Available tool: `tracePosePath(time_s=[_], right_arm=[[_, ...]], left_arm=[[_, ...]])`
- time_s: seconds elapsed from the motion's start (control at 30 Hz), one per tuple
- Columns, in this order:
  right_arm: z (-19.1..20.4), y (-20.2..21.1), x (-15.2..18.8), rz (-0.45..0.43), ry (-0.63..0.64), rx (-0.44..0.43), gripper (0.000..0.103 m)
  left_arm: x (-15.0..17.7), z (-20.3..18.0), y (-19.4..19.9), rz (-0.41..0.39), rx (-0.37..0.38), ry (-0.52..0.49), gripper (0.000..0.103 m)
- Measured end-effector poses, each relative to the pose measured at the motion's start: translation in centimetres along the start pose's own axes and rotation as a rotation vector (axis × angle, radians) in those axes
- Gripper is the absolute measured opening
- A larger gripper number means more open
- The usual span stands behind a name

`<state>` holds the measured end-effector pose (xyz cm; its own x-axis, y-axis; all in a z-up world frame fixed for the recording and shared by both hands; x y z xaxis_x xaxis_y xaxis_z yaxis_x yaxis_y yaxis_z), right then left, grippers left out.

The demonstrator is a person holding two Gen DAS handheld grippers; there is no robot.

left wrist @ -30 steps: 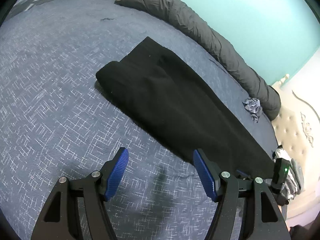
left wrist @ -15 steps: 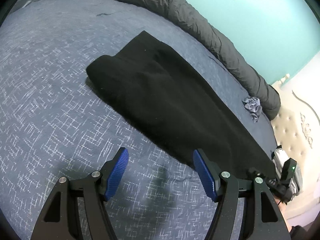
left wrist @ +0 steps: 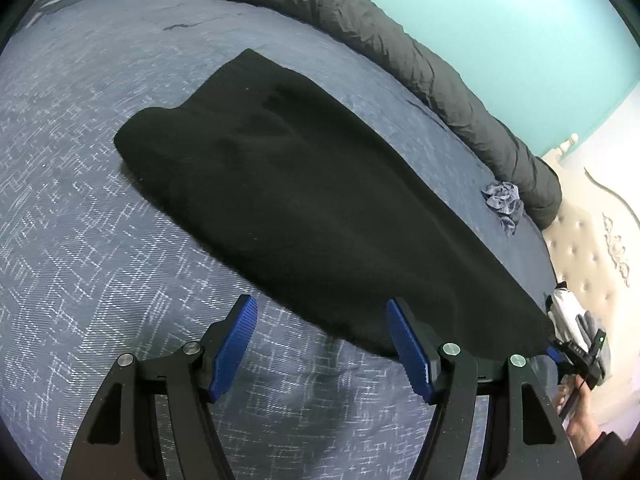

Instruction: Fold clothes

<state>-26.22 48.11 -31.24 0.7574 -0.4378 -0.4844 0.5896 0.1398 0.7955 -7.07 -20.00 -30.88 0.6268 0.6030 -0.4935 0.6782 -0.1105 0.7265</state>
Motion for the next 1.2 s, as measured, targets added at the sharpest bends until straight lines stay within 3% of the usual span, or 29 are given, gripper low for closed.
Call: tracePosePath(time_s=[0.13,0.27,0.53,0.8,1.0,1.03,1.13,1.2], right_arm=[[-4.6,0.5,-1.1,-0.023,-0.132,0.021,0.067],[-7.4,0.5,-1.6,-0.028,-0.198,0.025,0.068],[-7.4,-1.3,-3.0,-0.053,-0.199,-0.01,0.068],[-7.6,-2.9,-4.0,-0.063,-0.162,0.044,0.068],[-8.4,-3.3,-4.2,-0.097,-0.206,0.035,0.068],[-8.1,-3.3,-4.4,-0.104,-0.192,0.045,0.066],[-7.7,-3.4,-4.8,-0.107,-0.17,0.045,0.031],[-7.5,-3.2,-5.1,-0.125,-0.175,0.03,0.024]], left_arm=[[-0.1,-0.6,-0.5,-0.002,0.003,0.003,0.071],[-0.2,-1.0,-0.8,-0.002,0.0,0.0,0.071],[-0.4,-1.6,-1.3,-0.002,-0.012,-0.012,0.071],[-0.4,-1.7,-1.6,-0.001,-0.014,-0.014,0.071],[-0.3,-1.8,-1.8,0.003,-0.015,-0.019,0.071],[-0.3,-1.8,-1.8,0.006,-0.015,-0.02,0.071],[-0.2,-1.8,-1.9,0.01,-0.02,-0.023,0.071],[-0.2,-1.7,-1.9,0.01,-0.023,-0.023,0.071]])
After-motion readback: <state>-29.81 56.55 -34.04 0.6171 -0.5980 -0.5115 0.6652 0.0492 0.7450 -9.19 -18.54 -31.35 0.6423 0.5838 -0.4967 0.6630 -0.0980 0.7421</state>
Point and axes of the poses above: each gripper's, at about its wrist camera, not at the fingertips, and y roughly against the way its jaws point, z to its left, x to its underside, the point moved 5 cm from there along -y, roughly the way its jaws point, and after that the axes turned 2 degrees about -y, right-handed, at the moved point
